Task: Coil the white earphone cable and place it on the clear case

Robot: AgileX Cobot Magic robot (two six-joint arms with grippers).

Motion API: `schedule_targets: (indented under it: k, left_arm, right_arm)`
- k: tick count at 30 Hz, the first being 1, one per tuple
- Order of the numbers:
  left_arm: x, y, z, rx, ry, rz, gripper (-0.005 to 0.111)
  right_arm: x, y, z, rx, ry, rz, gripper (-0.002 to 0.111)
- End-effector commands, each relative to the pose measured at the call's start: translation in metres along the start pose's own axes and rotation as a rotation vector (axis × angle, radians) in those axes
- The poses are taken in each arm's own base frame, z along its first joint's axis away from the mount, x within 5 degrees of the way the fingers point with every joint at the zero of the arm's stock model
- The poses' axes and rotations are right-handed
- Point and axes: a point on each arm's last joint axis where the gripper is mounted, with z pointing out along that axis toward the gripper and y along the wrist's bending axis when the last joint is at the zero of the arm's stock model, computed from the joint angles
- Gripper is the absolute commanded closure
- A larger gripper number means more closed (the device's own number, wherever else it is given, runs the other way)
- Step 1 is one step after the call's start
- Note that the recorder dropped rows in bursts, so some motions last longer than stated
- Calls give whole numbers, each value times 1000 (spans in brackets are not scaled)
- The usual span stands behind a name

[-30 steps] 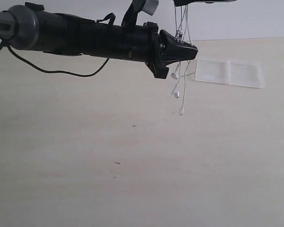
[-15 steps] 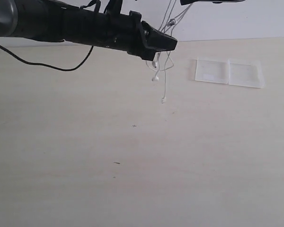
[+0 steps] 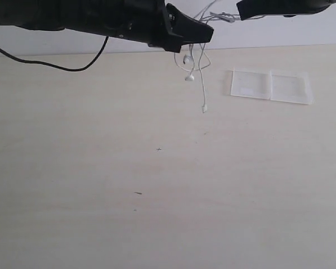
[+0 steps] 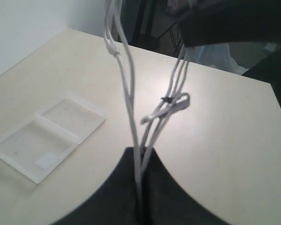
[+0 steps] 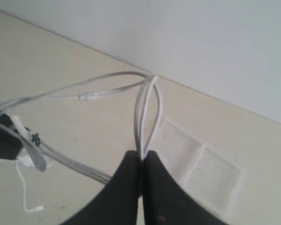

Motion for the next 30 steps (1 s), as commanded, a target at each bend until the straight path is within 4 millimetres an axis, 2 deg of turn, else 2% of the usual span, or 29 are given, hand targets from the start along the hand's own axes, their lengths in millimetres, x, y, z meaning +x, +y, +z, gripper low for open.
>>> schedule_targets:
  k: [1, 4, 9, 14, 16, 18, 23, 26, 30]
  left_arm:
    - [-14, -6, -7, 2, -33, -9, 107]
    - [-18, -8, -9, 1, -42, -15, 107]
    - [-24, -11, -12, 0, -53, -30, 107]
    - [-25, -11, -13, -1, -64, -73, 107]
    - [-26, -11, -13, -8, -67, -84, 107]
    - [-26, -9, -13, -31, -69, -93, 107]
    - [-26, -3, -13, -93, -72, -111, 107]
    - [-27, -3, -14, -94, -77, -114, 107]
    - [-29, -2, -13, -109, -95, -132, 107]
  right_arm:
    - [1, -5, -3, 55, 37, 18, 108]
    - [4, -6, -2, 63, 72, 23, 105]
    - [9, -5, -3, 55, 126, 31, 84]
    - [15, 3, -3, -37, 189, 37, 46]
    - [17, 5, -4, -57, 211, 19, 36]
    - [20, 5, -5, -54, 252, 23, 32]
    - [32, 6, -8, -59, 382, 50, 32]
    - [45, 11, -8, -90, 468, 88, 33]
    - [72, 18, -1, -117, 539, 103, 33]
